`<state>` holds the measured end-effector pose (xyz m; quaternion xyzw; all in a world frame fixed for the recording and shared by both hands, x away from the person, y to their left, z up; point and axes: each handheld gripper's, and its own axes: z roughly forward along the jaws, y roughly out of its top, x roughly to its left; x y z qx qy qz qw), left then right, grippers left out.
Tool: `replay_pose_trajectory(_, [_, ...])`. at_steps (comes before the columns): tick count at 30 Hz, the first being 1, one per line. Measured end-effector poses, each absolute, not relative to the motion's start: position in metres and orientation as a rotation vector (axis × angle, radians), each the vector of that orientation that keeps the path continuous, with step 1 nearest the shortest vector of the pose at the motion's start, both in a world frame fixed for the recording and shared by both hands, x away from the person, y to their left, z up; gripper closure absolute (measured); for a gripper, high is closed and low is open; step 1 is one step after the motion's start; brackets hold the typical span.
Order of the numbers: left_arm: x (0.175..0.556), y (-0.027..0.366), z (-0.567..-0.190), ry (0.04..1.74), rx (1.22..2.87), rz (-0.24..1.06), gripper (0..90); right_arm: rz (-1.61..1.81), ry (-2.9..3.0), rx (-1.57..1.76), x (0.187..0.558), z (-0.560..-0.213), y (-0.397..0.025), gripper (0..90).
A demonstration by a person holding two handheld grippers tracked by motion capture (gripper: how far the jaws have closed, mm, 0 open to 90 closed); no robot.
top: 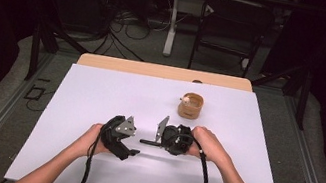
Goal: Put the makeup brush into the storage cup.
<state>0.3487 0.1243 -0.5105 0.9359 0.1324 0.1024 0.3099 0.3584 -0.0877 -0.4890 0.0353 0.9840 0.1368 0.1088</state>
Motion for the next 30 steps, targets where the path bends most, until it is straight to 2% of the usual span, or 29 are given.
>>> replay_pose_trajectory(5, [0.352,0.116,-0.506,0.298,2.499,0.259,35.1,0.407,2.897,0.092,0.359,-0.49,-0.087,77.9])
replay_pose_trajectory(6, [0.353,0.113,-0.506,0.29,2.499,0.253,35.1,0.408,2.897,0.091,0.358,-0.49,-0.087,77.9])
replay_pose_trajectory(8, [0.355,0.108,-0.505,0.263,2.511,0.251,43.6,0.409,2.895,0.085,0.357,-0.489,-0.087,77.9])
replay_pose_trajectory(14, [0.358,0.103,-0.507,0.234,2.524,0.221,55.5,0.404,2.891,0.079,0.356,-0.488,-0.087,77.9])
replay_pose_trajectory(22, [0.36,0.102,-0.51,0.21,2.517,0.19,66.1,0.394,2.887,0.063,0.354,-0.488,-0.084,77.9])
replay_pose_trajectory(30, [0.361,0.1,-0.514,0.196,2.515,0.169,71.6,0.384,2.886,0.055,0.354,-0.488,-0.083,77.9])
